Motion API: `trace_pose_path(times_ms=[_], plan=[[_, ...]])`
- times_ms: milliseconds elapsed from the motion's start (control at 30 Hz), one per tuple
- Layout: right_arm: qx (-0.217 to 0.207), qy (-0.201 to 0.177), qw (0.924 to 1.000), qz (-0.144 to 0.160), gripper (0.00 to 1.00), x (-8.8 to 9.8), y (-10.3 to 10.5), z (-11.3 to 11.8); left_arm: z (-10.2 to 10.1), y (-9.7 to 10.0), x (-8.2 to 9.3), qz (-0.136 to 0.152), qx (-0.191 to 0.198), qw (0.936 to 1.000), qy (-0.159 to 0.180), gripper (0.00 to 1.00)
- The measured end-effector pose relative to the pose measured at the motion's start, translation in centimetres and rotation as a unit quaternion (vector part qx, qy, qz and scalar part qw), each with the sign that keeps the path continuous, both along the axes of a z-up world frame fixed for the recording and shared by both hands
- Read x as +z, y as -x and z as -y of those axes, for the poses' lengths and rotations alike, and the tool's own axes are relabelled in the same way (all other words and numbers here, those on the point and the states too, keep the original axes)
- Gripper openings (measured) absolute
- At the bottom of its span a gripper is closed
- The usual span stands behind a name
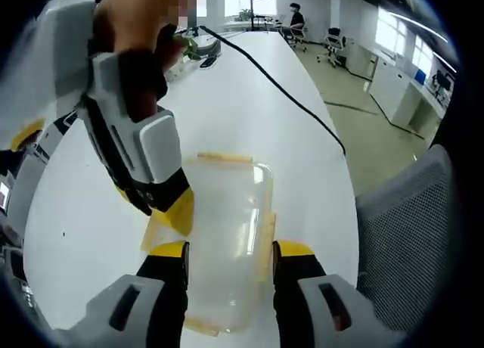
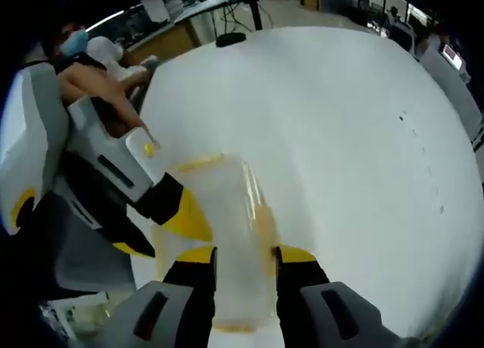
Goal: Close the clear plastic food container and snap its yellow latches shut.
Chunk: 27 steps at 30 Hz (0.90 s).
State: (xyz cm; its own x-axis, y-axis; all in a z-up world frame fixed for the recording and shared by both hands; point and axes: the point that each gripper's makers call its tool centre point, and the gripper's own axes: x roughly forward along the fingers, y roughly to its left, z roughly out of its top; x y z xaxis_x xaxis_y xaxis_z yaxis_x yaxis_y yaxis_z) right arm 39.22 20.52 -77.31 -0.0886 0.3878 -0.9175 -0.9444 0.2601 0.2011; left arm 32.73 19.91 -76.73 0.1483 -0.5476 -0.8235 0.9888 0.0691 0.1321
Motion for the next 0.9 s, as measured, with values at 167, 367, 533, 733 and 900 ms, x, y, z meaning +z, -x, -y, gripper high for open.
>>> trace_pose_path(times_ms=[167,367,533,733,900], plan=[[0.022,0.013,0.9996,-0.006,0.29,0.03,0.03,-0.23,0.03,-0.15,-0.03,0.015,-0.006,0.9998,-0.011,0.44],[0.037,0.038,0.9986,-0.005,0.28,-0.08,0.10,-0.21,0.14,-0.27,-0.15,0.021,-0.013,0.9995,-0.018,0.44],[0.039,0.044,0.9982,-0.009,0.27,-0.08,0.15,-0.08,0.18,-0.33,-0.31,0.030,-0.012,0.9992,-0.025,0.43],[0.036,0.056,0.9976,-0.019,0.22,-0.17,-0.27,-0.05,0.21,-0.50,-0.51,0.040,-0.017,0.9983,-0.040,0.42],[0.057,0.078,0.9950,-0.026,0.21,-0.33,-0.06,-0.09,0.19,-0.53,-0.56,0.043,-0.021,0.9976,-0.050,0.41]])
